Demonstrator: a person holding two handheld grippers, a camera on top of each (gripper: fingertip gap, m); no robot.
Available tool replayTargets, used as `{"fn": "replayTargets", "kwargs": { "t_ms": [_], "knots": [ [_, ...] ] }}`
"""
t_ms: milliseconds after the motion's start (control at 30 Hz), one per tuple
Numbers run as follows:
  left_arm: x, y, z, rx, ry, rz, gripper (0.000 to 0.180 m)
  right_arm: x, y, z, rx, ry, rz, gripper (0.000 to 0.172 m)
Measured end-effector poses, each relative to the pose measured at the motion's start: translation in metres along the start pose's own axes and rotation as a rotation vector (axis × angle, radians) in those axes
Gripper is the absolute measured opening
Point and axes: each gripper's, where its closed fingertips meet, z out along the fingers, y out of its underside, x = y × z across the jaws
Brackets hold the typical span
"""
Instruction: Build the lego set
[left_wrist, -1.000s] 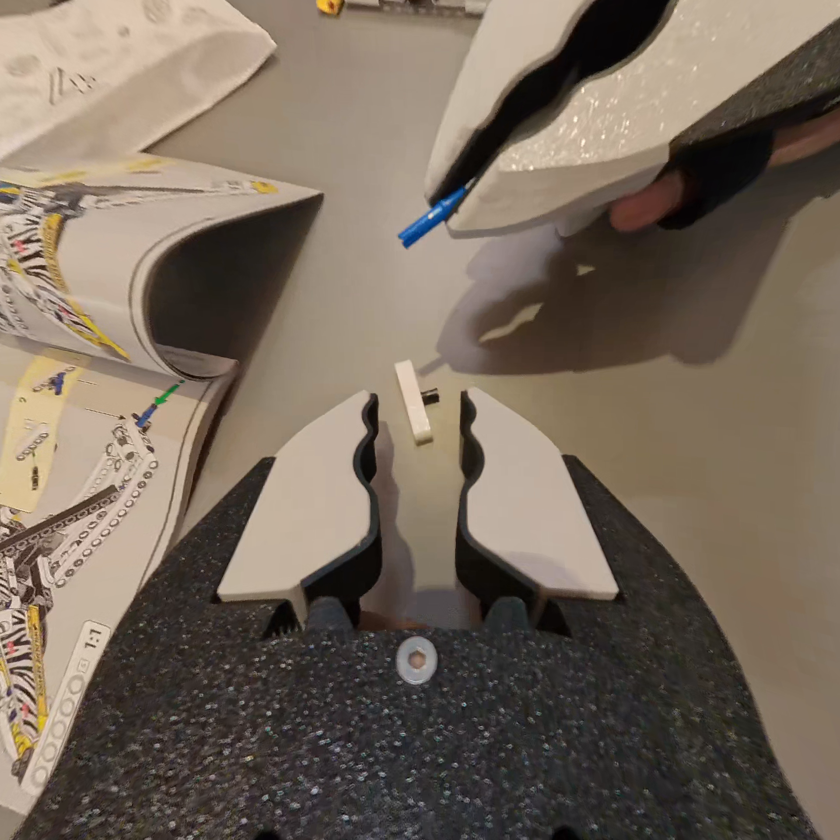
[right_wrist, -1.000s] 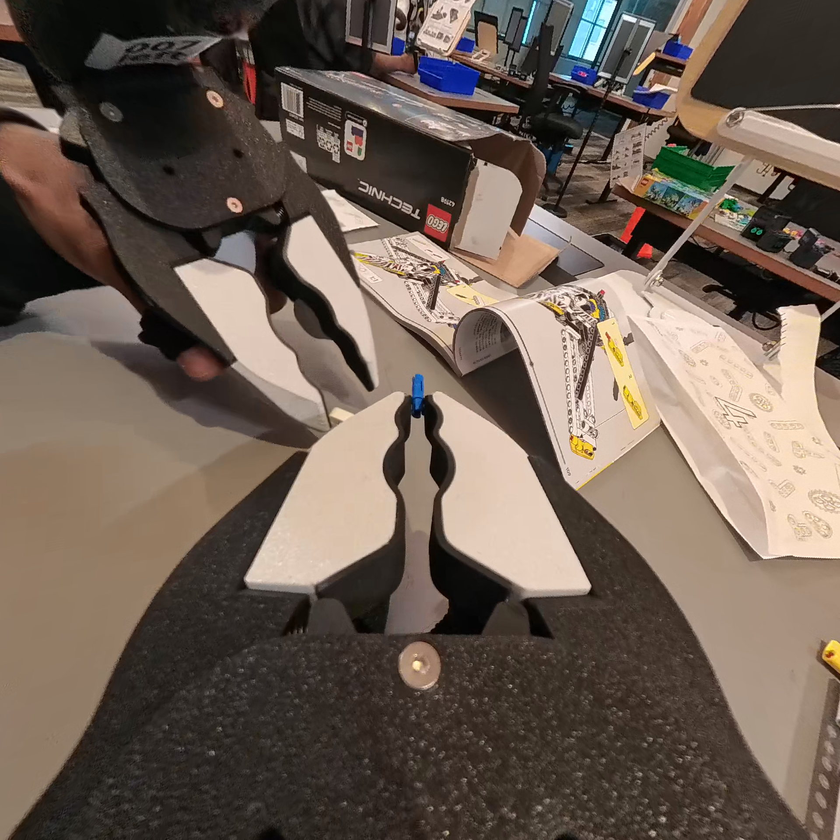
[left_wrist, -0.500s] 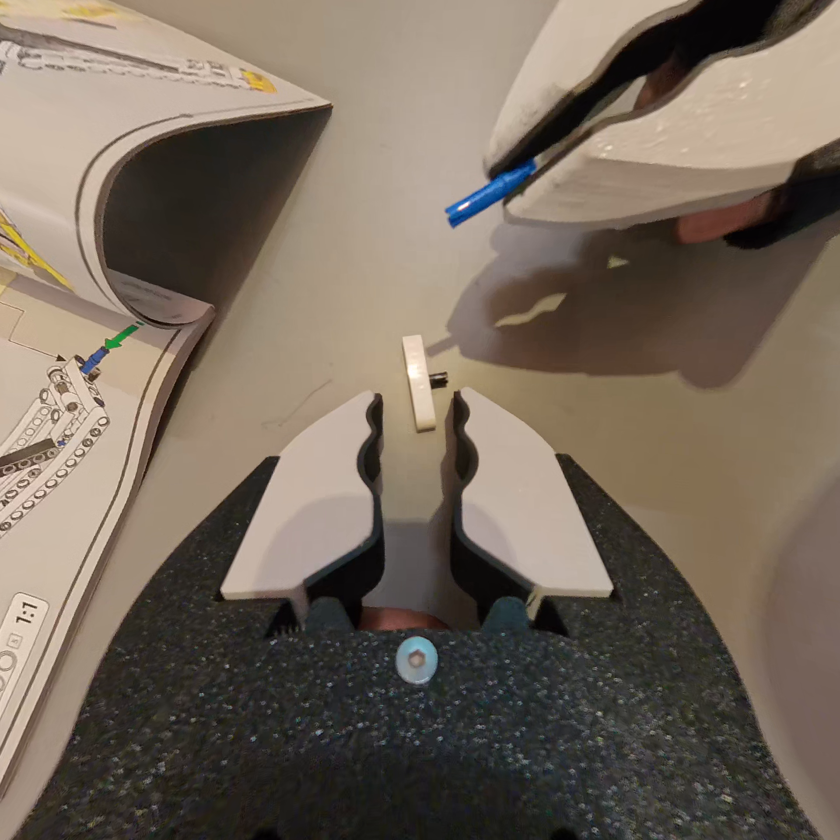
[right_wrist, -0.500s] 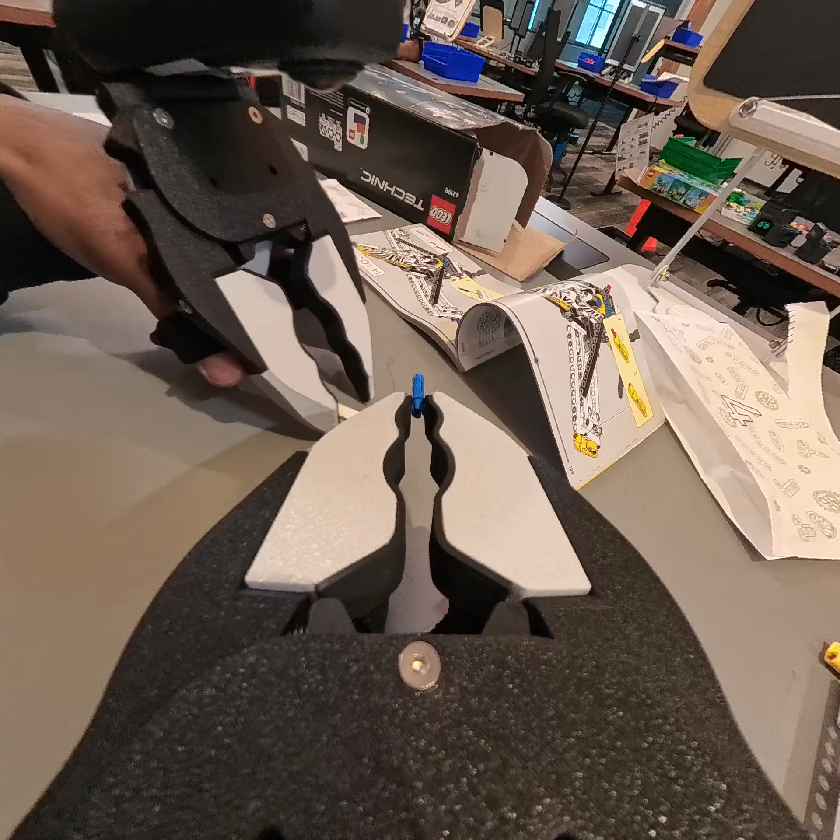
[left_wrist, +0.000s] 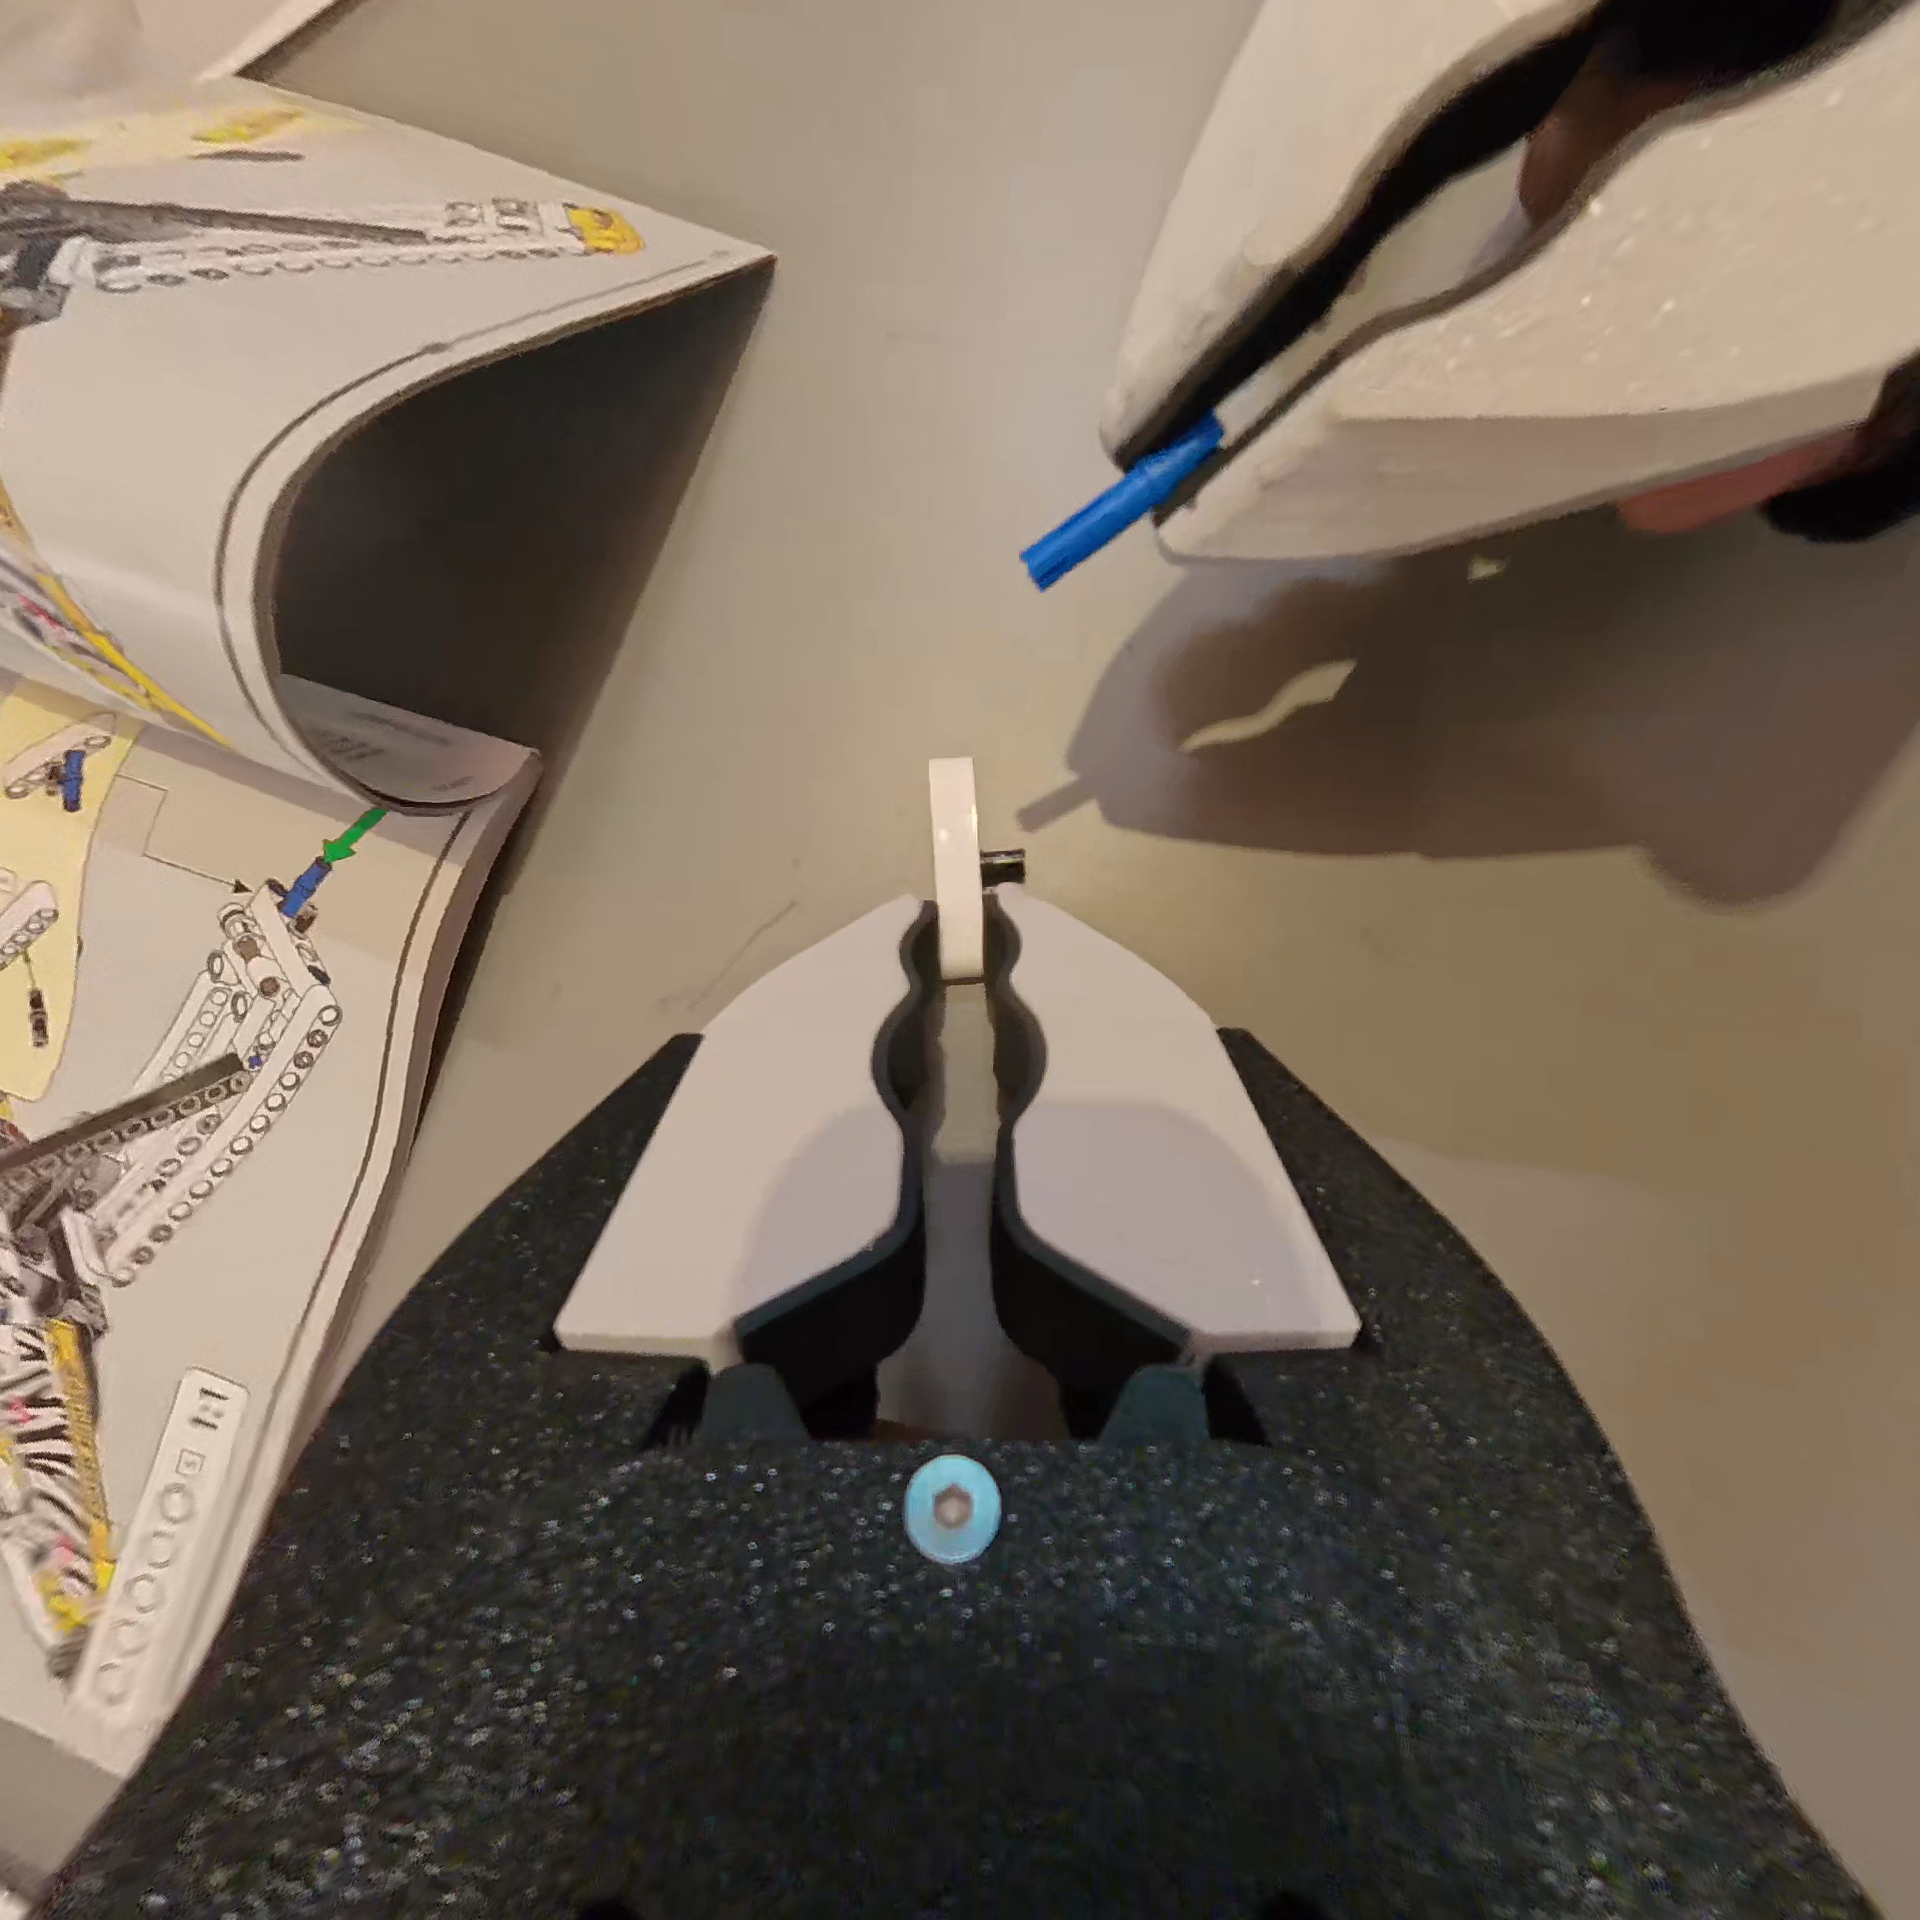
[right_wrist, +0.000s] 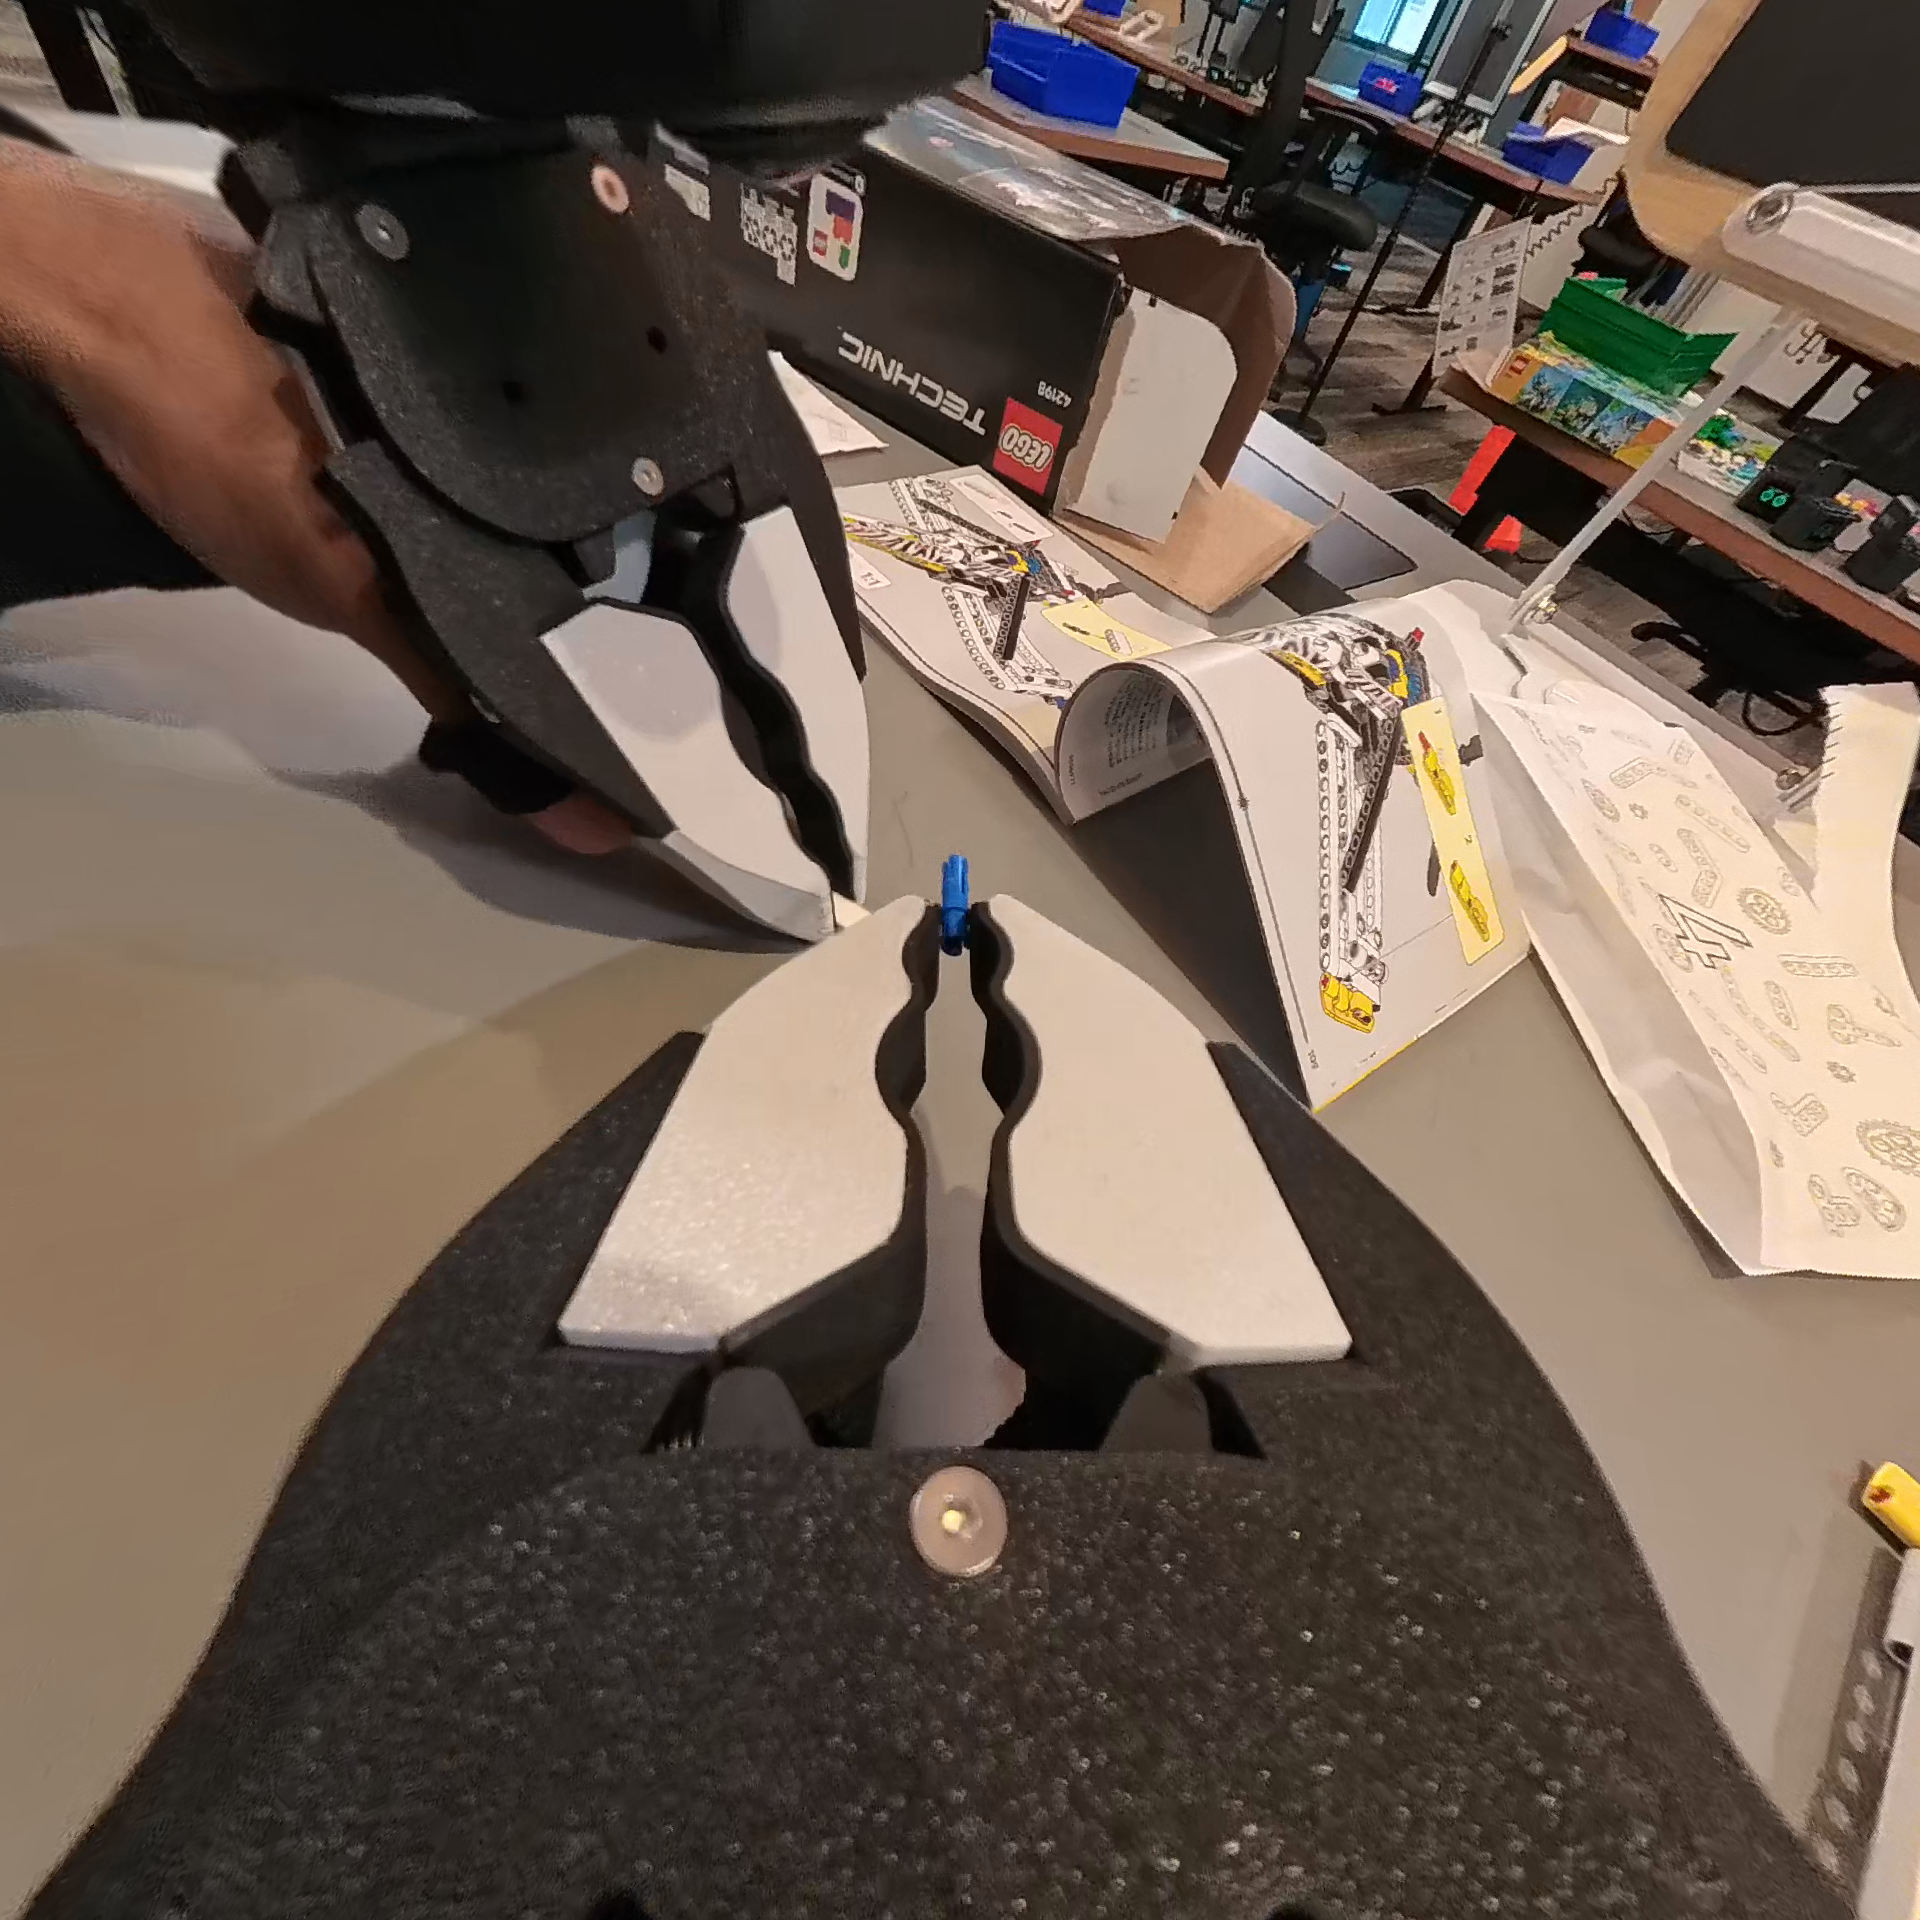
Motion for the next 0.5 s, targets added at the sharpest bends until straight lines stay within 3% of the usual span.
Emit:
{"fn": "replayTargets", "kwargs": {
  "t_ms": [33,233,500],
  "knots": [
    [-0.002,-0.002,0.001,0.036,-0.010,-0.047,0.007,0.001,0.001,0.000,-0.010,0.006,-0.008,0.005],
    [0.001,-0.050,-0.023,0.432,0.125,-0.408,0.007,0.005,0.008,0.000,-0.058,0.060,-0.045,0.005],
    [0.008,-0.049,-0.013,0.398,0.070,-0.348,0.007,0.008,0.009,0.001,-0.074,0.073,-0.019,0.005]
  ]
}}
